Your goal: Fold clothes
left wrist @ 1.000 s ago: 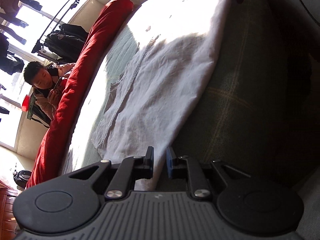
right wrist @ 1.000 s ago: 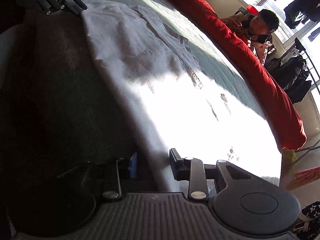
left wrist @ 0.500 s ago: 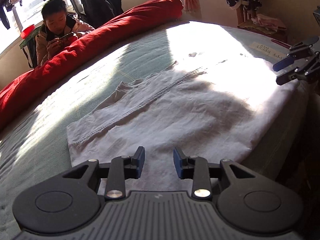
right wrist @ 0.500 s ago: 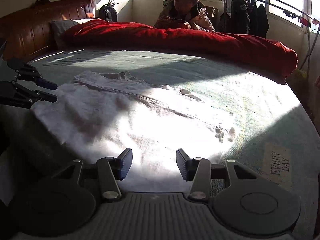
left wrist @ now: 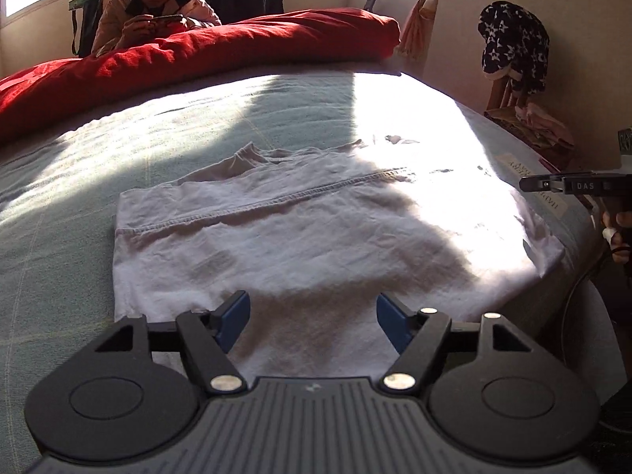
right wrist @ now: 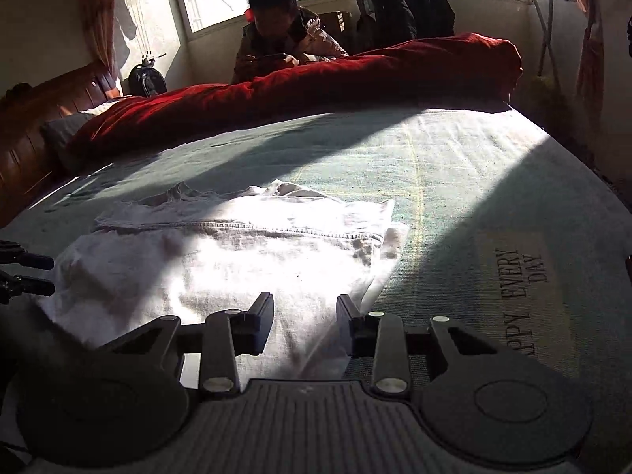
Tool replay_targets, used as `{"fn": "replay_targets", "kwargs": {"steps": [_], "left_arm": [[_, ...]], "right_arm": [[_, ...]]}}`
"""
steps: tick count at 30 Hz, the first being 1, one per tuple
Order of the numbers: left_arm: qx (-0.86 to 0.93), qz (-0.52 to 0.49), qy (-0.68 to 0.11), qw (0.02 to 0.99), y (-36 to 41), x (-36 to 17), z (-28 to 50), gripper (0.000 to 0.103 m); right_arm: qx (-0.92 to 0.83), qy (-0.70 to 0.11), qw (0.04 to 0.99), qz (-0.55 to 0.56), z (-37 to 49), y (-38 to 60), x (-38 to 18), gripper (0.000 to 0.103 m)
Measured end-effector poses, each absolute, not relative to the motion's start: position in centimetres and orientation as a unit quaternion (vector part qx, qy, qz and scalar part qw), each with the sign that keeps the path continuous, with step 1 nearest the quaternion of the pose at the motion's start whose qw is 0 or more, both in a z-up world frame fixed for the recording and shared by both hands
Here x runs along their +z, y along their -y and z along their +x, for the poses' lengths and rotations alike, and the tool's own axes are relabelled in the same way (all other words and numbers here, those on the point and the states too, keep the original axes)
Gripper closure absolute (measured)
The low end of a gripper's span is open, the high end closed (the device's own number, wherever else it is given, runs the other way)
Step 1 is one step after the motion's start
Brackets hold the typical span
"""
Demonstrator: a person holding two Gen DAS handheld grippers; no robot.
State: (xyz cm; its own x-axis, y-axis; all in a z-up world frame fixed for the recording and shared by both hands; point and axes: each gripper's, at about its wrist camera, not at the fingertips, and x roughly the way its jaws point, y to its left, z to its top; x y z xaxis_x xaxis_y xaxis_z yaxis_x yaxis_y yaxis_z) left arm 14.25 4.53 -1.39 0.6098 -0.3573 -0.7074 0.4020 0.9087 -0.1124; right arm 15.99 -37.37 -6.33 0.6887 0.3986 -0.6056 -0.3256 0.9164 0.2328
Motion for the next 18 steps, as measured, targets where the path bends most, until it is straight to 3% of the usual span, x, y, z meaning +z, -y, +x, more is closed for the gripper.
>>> {"fn": "replay_targets", "kwargs": {"steps": [7, 15, 17, 18], "left_arm": [[-0.229, 0.045, -0.391, 0.890, -1.4, -2.3, 16.3, 0.029], [-0.226, 0.053, -0.410, 0.882, -1.1, -3.6, 17.6, 0.028], [-0.228, 0.052, -0.411, 0.881, -1.0, -3.6, 17.7, 0.028], [-0.228, 0.053, -0.411, 0.881, -1.0, -3.5, 17.6, 0.028]], "right_arm": [[0.166, -0.355, 0.913, 0.115, 22.7, 39.1, -8.2, 0.082], [0.185, -0.360, 0.904, 0.136, 24.5, 39.5, -9.5, 0.076], [0.190, -0.353, 0.907, 0.128, 24.0, 39.2, -9.2, 0.098], [0.188, -0.347, 0.910, 0.125, 23.6, 39.2, -8.8, 0.098]]}}
